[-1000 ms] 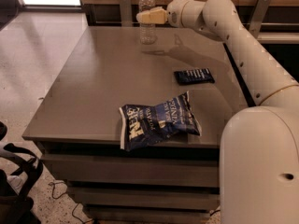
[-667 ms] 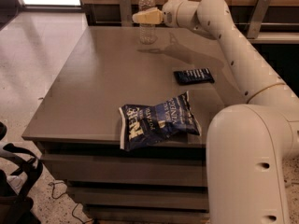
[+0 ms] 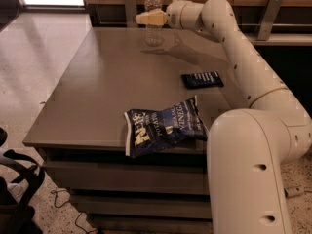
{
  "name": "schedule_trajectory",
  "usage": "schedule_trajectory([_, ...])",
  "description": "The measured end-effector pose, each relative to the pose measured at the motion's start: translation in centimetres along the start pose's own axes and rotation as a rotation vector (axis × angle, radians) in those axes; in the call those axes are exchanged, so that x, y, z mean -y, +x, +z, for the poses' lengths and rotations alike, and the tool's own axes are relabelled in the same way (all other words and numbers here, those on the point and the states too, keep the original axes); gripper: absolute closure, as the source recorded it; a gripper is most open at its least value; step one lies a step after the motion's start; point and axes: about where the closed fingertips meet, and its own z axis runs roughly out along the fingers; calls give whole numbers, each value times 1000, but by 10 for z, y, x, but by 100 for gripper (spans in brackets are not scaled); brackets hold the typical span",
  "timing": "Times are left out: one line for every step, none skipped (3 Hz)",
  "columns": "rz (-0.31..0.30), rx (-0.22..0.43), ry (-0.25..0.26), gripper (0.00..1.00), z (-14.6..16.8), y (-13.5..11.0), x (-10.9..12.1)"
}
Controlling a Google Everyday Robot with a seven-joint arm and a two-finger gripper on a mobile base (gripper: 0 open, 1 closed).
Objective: Pick water bottle
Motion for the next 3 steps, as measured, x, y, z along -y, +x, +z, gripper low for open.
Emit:
schedule_trajectory([-1, 8, 2, 18, 6, 1, 1])
schedule_trajectory([0, 6, -3, 41, 8, 2, -1])
schedule_trajectory([1, 5, -7, 63, 11, 3, -4])
